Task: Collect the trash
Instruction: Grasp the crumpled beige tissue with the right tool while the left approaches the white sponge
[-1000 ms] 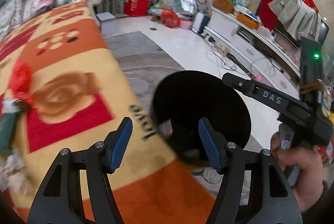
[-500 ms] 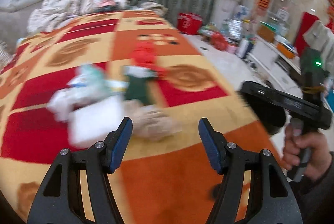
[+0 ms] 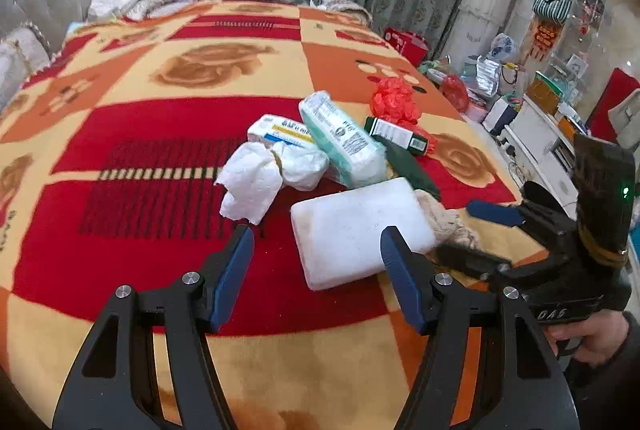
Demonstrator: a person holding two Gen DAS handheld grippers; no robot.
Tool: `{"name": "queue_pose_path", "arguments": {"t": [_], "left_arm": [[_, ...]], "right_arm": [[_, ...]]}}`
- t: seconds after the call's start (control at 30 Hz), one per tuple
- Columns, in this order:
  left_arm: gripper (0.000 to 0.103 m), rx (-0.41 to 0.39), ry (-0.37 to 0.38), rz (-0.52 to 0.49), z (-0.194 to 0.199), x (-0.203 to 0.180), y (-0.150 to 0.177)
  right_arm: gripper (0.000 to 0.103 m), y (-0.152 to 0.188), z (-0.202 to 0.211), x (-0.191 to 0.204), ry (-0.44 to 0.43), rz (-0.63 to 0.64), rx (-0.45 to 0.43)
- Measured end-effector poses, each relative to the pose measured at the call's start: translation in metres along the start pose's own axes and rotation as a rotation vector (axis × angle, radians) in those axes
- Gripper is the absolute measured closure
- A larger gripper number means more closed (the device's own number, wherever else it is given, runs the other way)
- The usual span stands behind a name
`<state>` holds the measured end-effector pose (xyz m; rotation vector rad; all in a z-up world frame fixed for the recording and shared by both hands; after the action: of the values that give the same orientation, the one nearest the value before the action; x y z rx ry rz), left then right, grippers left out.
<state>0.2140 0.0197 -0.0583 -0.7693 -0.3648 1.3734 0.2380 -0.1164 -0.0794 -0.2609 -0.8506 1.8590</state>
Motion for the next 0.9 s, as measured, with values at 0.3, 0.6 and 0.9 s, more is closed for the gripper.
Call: {"name": "queue_pose_path", "arguments": {"t": [0.3,0.6,0.9], "left_arm": [[0.038,0.068,0.15,0.016,-0.01,-0.025,0.013],[0.038,0.152,0.348,-0.185,0.027,-0.104,0.05],[0.038,0.104,0.14,-0.315,0.009,-0.088,0.04]], "right_arm": [[0.067,0.008,0.004,-0.008,-0.031,-0.012,0.02],[0.067,0.013,0.051,-0.046,0.036,-0.098,-0.063],[0.067,0.022,0.073,-0.071,0.06,-0.149,-0.083]]}}
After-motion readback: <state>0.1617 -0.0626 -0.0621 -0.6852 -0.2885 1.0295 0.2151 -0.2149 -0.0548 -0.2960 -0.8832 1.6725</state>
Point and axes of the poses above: each gripper's, at about its wrist camera, not at the fingertips, and z roughly against the way its jaws point, x to its left, y to its underside, the point moved 5 cm from there along -z, roughly the way its jaws point, and after that the axes turned 2 degrees about -y, right-handed, at the moved point
